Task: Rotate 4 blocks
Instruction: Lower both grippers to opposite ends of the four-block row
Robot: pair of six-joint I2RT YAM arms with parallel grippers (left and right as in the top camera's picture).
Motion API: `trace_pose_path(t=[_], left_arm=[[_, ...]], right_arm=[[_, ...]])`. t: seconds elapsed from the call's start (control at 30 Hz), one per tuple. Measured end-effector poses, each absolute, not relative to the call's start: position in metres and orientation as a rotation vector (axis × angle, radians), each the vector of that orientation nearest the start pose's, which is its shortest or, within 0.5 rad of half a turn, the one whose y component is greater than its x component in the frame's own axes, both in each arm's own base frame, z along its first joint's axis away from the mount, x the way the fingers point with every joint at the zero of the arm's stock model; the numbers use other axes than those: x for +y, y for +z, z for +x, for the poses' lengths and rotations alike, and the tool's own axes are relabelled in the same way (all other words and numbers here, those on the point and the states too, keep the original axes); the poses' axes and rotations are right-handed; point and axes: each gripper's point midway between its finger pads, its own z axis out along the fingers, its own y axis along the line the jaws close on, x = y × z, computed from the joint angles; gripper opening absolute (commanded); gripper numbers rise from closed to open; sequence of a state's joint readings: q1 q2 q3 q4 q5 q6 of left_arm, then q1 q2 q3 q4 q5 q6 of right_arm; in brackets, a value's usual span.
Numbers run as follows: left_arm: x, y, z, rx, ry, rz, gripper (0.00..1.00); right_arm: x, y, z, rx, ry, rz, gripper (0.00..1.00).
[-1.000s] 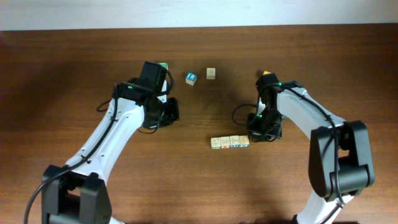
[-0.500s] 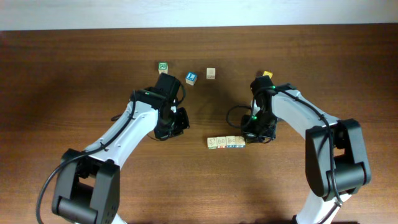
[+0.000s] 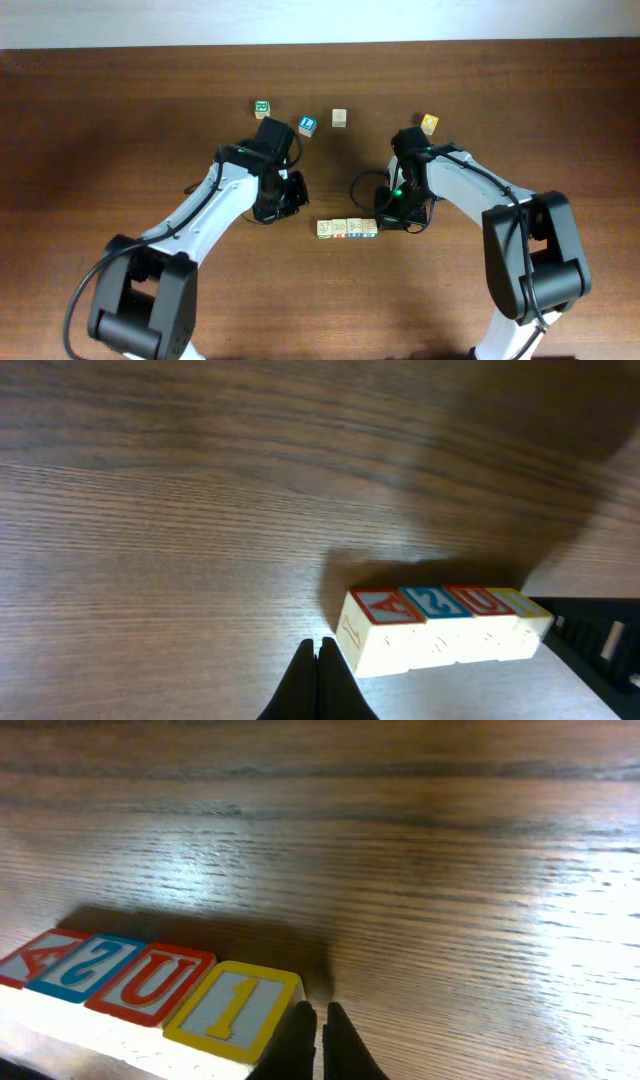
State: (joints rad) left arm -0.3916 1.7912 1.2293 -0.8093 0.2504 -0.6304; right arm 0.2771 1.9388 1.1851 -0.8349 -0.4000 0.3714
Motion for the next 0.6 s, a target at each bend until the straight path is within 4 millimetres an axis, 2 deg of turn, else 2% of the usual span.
trace_pose_path(t=[0.1, 0.23, 0.6], left_arm=[[-0.178, 0.043, 0.319, 3.069, -0.463, -0.335, 0.0], [-0.177, 0.042, 0.317, 3.078, -0.458, -0.325, 0.0], [-0.174, 0.038, 0.307, 3.118, -0.442, -0.171, 0.0]], right_arm=[[0.162, 0.004, 0.298, 3.221, 0.618, 0.15, 0.05], [0.176, 0.004, 0.295, 3.217, 0.631, 0.104, 0.05], [0.177, 0.004, 0.295, 3.22, 0.63, 0.12, 0.05]])
